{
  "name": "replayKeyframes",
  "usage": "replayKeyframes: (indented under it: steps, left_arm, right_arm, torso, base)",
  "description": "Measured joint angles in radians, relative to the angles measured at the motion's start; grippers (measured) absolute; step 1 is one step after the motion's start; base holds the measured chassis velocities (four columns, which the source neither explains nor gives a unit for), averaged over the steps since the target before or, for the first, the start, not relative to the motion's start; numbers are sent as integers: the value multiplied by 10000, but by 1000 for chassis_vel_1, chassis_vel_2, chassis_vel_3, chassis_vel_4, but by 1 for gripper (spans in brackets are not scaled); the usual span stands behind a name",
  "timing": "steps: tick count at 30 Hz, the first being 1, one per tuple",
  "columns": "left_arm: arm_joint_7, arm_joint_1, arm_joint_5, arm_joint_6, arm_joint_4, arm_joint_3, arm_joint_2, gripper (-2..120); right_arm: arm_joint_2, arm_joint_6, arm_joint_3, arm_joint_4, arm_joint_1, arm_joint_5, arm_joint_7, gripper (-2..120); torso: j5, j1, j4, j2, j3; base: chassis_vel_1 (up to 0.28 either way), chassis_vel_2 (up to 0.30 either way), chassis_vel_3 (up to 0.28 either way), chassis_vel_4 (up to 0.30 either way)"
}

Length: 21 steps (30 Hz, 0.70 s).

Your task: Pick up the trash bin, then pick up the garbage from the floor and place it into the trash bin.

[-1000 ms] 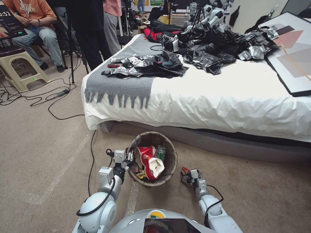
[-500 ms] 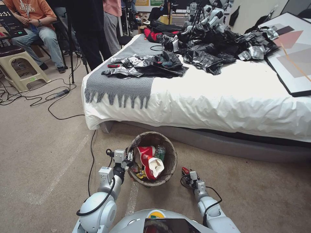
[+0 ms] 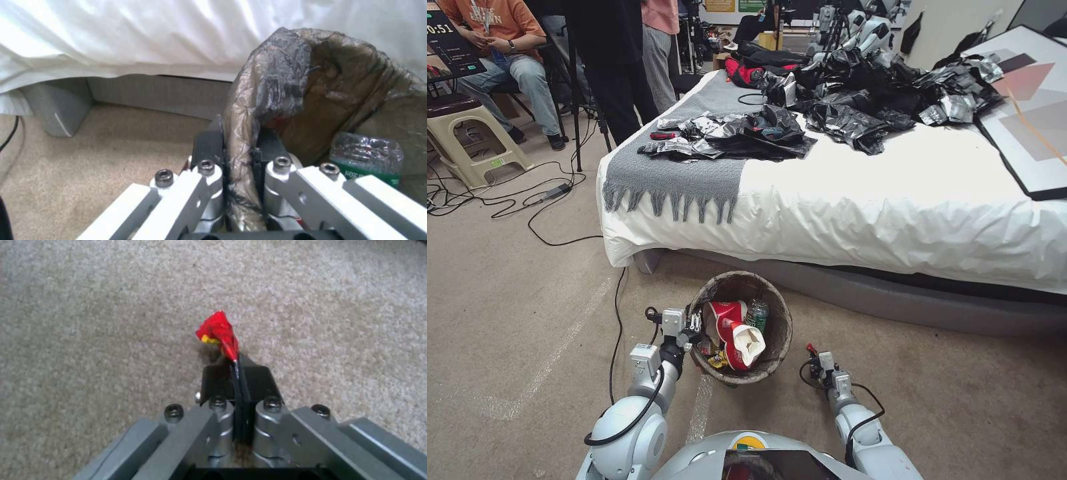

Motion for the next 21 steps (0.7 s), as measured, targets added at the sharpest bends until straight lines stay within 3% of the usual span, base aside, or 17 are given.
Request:
replayKeyframes:
  steps: [16, 21]
  left_arm:
    - [-7, -46, -5, 37, -54, 7, 14, 6]
    - [-8, -51, -7, 38, -11, -14, 11, 6]
  right_arm:
    - [-35, 370, 85, -17, -36, -87, 106, 0]
    - [15, 1121, 198, 1278, -275, -113, 390, 0]
  torso:
    - [1, 0, -1, 0, 1]
    - [0, 0, -2, 0, 1]
  base:
    - [0, 0, 0, 0]
    - [0, 0, 0, 0]
